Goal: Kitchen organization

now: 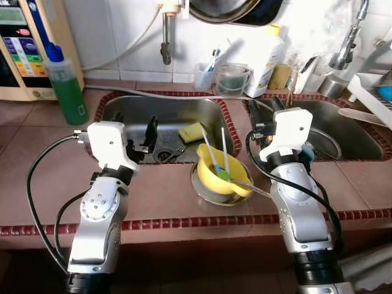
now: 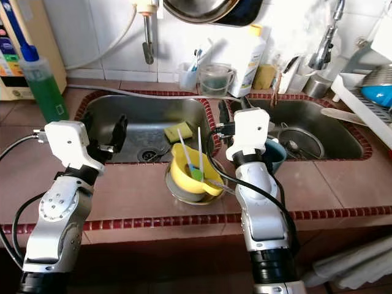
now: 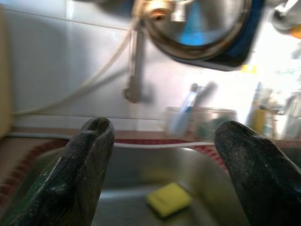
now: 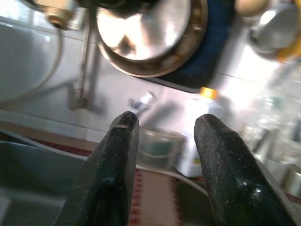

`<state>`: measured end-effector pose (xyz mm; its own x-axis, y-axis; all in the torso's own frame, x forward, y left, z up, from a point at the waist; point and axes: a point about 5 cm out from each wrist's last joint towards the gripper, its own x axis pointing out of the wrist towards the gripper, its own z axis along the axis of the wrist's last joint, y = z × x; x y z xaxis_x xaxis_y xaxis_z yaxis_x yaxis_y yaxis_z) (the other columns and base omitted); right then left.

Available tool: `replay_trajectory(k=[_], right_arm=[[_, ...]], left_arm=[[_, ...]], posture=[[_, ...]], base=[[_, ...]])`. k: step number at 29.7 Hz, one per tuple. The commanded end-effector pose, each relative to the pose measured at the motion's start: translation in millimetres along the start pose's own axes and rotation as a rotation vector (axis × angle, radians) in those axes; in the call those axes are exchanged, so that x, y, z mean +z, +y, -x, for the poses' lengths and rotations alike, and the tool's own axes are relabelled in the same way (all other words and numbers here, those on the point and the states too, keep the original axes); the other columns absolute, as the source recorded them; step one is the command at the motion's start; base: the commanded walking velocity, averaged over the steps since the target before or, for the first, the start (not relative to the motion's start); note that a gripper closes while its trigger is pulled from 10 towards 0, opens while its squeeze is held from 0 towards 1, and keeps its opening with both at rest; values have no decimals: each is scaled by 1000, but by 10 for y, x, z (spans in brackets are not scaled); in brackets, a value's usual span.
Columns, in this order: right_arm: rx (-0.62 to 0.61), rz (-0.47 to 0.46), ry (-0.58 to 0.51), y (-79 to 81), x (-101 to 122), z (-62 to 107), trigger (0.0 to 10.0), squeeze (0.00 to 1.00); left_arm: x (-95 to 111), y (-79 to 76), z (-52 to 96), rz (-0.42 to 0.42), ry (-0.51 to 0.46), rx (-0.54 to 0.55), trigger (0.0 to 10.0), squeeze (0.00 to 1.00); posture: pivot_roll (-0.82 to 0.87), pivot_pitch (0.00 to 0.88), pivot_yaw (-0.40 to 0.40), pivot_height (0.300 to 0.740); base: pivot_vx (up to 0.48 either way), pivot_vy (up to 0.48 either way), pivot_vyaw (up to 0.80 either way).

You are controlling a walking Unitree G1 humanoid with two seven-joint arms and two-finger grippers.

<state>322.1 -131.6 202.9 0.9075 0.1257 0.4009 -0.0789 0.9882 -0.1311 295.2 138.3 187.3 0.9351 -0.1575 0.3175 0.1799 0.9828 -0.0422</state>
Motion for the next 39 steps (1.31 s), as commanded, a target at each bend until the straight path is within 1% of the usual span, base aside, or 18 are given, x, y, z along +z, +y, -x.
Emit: replay_trajectory(k=[1,17,22,25,28,30,32,33,34,35,36,37,39], right_arm=[[-25,4,-31,-77,72,-19,10000,0],[-24,9,-30,-69,83,-34,10000,0],[-19,-3,-24,-54,76,-37,10000,0],[-19,-4,-24,-53,76,-36,10000,0],[-21,-24,-19,-43,73,-42,10000,0],[-15,-33,-18,-27,72,-40,10000,0],[-5,-35,-20,-13,74,-36,10000,0],[7,-46,-22,-5,77,-34,10000,0],[9,-56,-23,-4,77,-32,10000,82],[7,-69,-24,-4,79,-29,10000,761],[13,-85,-25,3,79,-26,10000,1000],[23,-104,-27,14,83,-22,10000,1000],[27,-108,-28,17,86,-20,10000,1000]], left_arm=[[46,-47,-29,-2,-17,-24,10000,0],[44,-75,-35,-6,-15,-37,10000,0],[44,-102,-55,-16,-14,-78,10000,0],[44,-105,-55,-18,-15,-84,10000,0],[26,-155,-64,-31,-10,-143,10000,0],[29,-170,-66,-36,-14,-158,10000,0],[41,-185,-66,-31,-23,-170,10000,0],[58,-198,-67,-9,-33,-180,10000,0],[64,-200,-68,8,-36,-176,10000,0],[72,-196,-73,33,-37,-163,10000,0],[73,-196,-74,39,-36,-160,10000,0],[77,-197,-77,36,-37,-158,10000,0],[79,-197,-79,32,-38,-157,10000,0]], posture=[[-165,29,-84,740],[-164,34,-85,740],[-164,41,-88,740],[-164,41,-88,740],[-159,45,-94,740],[-158,46,-95,740],[-158,46,-95,740],[-158,45,-94,740],[-157,47,-92,740],[-158,48,-91,740],[-158,48,-91,740],[-159,48,-88,740],[-159,48,-88,740]], base=[[0,-296,0],[0,-296,0],[0,-295,0],[0,-292,0],[0,-167,0],[0,0,0],[0,0,0],[0,0,0],[0,0,0],[0,0,0],[0,0,0],[0,0,0],[0,0,0]])
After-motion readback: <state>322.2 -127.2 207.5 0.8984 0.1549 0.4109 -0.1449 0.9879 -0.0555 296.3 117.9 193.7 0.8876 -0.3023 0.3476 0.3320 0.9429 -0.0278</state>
